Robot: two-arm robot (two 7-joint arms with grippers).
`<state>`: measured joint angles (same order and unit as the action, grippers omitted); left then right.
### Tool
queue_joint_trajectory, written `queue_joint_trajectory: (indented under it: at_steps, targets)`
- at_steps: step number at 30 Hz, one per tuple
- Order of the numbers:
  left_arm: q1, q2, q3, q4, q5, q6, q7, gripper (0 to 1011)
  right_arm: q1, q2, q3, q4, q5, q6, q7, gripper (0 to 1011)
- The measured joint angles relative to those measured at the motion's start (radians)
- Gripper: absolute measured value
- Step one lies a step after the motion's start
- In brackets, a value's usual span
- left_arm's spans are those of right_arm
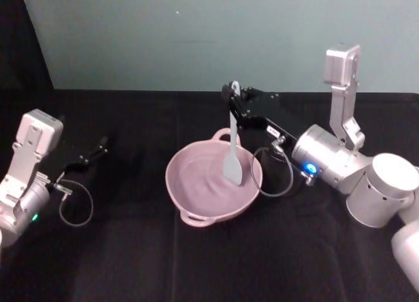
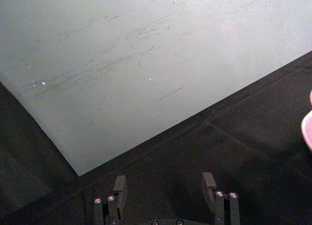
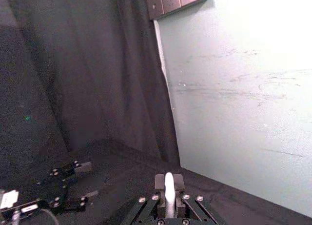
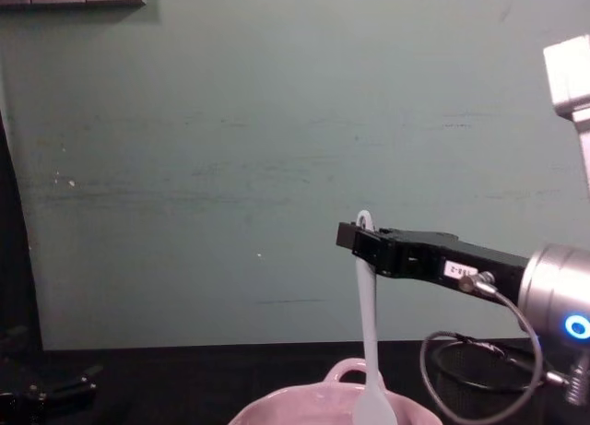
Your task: Use the one hand to pick up the spoon and stir the clear water in the bowl.
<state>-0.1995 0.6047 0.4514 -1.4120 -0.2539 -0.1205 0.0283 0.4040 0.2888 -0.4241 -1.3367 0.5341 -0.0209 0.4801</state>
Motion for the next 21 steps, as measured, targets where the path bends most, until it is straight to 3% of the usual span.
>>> queue_joint_trajectory:
  at_steps: [6, 11, 21]
  targets:
    - [0.000, 0.000, 0.000, 0.000, 0.000, 0.000, 0.000, 1011, -0.036, 0.012, -0.003, -0.052, 0.003, 0.000, -0.005, 109]
    - [0.000, 0.000, 0.000, 0.000, 0.000, 0.000, 0.000, 1011, -0.044, 0.008, -0.026, -0.067, 0.001, 0.005, 0.001, 109]
    - [0.000, 0.000, 0.000, 0.000, 0.000, 0.000, 0.000, 1011, 0.012, -0.048, -0.082, 0.007, -0.009, 0.003, 0.031, 109]
